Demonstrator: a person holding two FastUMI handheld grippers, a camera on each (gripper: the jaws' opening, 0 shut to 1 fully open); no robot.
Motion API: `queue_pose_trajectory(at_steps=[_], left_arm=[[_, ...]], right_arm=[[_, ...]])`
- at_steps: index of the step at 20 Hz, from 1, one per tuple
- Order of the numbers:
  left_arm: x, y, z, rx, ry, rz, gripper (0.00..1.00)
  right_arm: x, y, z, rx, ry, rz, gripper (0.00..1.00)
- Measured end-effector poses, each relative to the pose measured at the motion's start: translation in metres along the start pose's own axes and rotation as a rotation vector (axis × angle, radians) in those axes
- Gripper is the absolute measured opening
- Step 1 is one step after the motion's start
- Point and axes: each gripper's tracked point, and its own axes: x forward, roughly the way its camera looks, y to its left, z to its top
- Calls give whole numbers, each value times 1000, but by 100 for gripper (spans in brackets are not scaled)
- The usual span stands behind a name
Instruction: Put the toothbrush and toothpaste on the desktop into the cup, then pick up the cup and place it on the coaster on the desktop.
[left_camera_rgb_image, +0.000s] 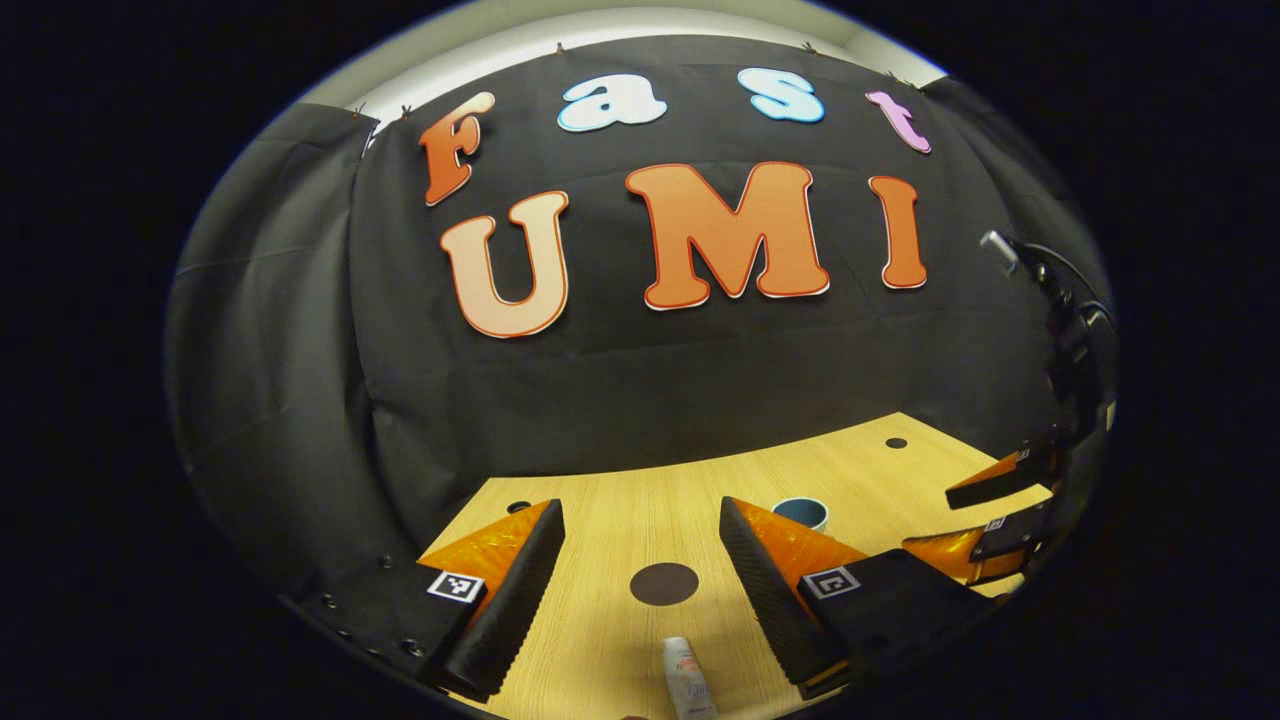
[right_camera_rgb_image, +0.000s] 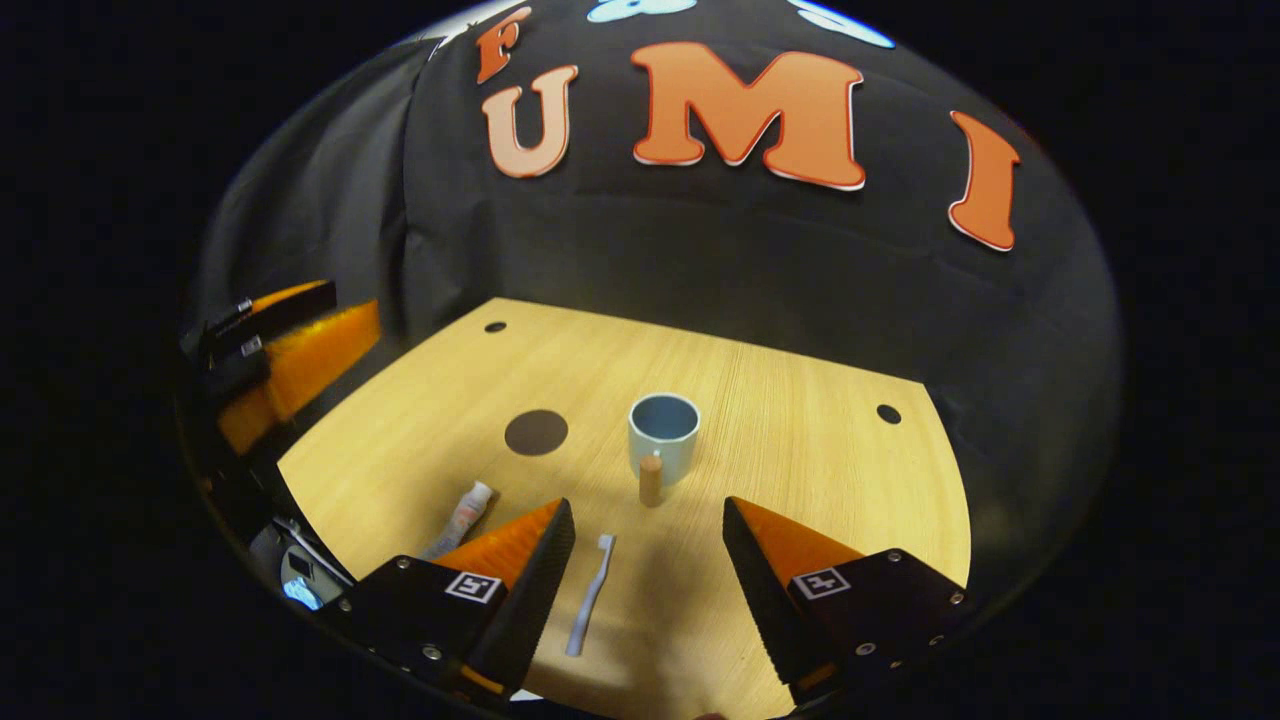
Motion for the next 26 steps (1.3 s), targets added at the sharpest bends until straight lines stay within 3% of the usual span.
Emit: queue_pose_trajectory(at_steps=[8,13,16,18,20,26], left_arm=[[26,17,-39,-2,102,-20,100],[32,25,-59,-16,168,-27,100],[33,31,-70,-29,202,-27,100],[35,35,-76,-23,216,-22,100],[35,38,-79,-28,227,-18,100],[35,39,-91,-34,280,-32,98]], right_arm=[[58,34,-83,-10,293,32,88],[71,45,-118,16,445,30,79],[80,54,-137,44,511,36,66],[83,58,-145,52,559,43,49],[84,61,-151,55,592,44,42],[90,56,-150,162,632,7,7]])
